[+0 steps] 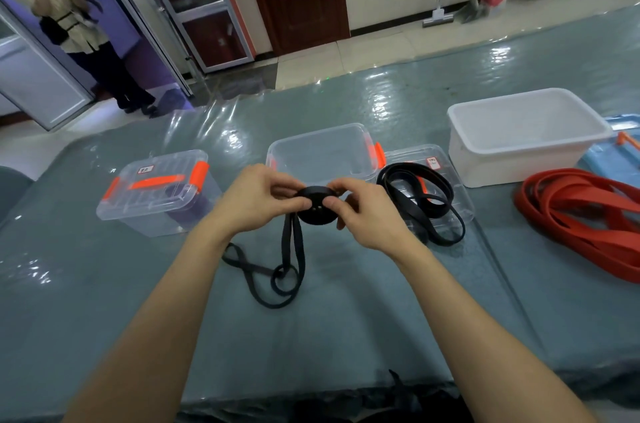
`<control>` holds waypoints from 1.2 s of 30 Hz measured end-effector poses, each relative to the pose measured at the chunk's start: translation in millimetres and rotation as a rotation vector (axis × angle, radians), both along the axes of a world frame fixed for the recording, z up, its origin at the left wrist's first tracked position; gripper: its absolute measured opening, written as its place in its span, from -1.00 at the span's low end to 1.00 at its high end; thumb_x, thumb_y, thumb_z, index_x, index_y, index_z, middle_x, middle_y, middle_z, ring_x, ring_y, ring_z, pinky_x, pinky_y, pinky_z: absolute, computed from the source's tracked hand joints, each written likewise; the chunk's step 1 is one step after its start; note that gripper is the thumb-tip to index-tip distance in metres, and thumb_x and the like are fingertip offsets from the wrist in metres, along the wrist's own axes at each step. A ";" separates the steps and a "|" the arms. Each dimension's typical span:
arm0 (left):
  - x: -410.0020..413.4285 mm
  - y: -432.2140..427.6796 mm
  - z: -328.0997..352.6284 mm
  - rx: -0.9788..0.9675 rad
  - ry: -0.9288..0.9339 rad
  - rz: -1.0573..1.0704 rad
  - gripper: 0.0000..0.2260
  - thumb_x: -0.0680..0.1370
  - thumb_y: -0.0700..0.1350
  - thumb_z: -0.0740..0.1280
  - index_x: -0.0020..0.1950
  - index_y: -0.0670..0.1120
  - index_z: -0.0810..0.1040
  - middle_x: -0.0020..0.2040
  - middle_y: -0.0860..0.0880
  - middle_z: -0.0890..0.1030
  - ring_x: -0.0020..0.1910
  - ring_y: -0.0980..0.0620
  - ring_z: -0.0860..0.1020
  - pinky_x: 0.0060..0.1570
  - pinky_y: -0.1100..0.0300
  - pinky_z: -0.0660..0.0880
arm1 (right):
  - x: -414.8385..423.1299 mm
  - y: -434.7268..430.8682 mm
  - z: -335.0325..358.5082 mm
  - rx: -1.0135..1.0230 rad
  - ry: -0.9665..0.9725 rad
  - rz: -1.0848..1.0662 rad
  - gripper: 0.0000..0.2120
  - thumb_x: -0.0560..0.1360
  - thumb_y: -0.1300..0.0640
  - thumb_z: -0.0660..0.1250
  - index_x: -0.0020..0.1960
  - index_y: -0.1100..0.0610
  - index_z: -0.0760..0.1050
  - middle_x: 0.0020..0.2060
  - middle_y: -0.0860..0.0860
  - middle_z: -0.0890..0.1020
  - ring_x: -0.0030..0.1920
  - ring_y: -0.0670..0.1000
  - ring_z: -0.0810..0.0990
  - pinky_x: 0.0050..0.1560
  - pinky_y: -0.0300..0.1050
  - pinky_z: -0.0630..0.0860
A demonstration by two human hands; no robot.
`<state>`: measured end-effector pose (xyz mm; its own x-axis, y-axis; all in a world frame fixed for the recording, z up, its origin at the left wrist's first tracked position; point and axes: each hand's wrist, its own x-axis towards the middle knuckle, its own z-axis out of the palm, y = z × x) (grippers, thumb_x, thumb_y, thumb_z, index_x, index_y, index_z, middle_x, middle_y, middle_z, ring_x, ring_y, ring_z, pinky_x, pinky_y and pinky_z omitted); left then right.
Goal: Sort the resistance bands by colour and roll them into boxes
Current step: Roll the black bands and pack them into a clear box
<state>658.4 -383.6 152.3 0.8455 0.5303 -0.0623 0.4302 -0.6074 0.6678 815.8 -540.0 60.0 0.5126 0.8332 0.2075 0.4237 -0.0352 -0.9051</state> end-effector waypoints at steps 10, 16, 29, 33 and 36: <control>1.0 -6.7 -19.4 -0.237 -0.269 0.088 -0.83 0.54 -0.18 0.60 0.12 -0.05 0.80 -0.03 0.01 0.82 0.03 0.05 0.79 0.13 0.22 0.68 | -7.3 -3.1 2.4 0.124 0.406 0.046 -0.80 0.66 0.15 0.44 0.27 0.14 0.58 0.04 0.06 0.72 -0.31 0.15 0.75 -0.25 -0.05 0.65; 1.8 -0.4 -4.5 -0.110 -0.036 -0.066 -0.80 0.52 -0.12 0.63 0.14 0.00 0.81 -0.05 0.05 0.82 0.02 0.07 0.79 0.20 0.06 0.70 | -5.2 -2.1 3.2 0.040 0.075 0.007 -0.96 0.64 0.08 0.45 0.06 -0.05 0.64 -0.27 -0.08 0.72 -0.38 -0.03 0.69 -0.28 -0.11 0.57; -5.7 0.5 -7.6 -0.001 0.082 -0.089 -0.84 0.53 -0.06 0.63 0.09 -0.02 0.82 -0.11 0.00 0.81 0.00 -0.03 0.79 0.21 -0.20 0.66 | -5.1 -0.4 -2.1 -0.031 0.045 0.105 -0.92 0.65 0.05 0.45 0.14 -0.03 0.64 -0.12 -0.09 0.72 -0.35 -0.03 0.72 -0.28 -0.19 0.51; -9.9 -2.4 -14.2 -0.217 -0.132 0.038 -0.72 0.50 -0.08 0.63 0.20 -0.06 0.79 0.01 -0.04 0.82 0.07 -0.02 0.79 0.32 -0.14 0.65 | -7.3 4.7 -4.2 0.056 0.186 -0.033 -0.95 0.69 0.08 0.38 0.11 -0.04 0.61 -0.30 0.00 0.71 -0.36 -0.04 0.71 -0.28 -0.11 0.55; -13.2 -3.9 -20.2 -0.258 -0.210 0.093 -0.67 0.47 -0.03 0.63 0.21 -0.03 0.79 0.03 -0.03 0.81 0.09 -0.01 0.79 0.36 -0.10 0.63 | -6.3 3.6 -7.2 0.137 0.358 -0.038 -0.90 0.72 0.16 0.34 0.20 0.11 0.60 -0.20 0.00 0.73 -0.30 0.05 0.75 -0.23 -0.05 0.62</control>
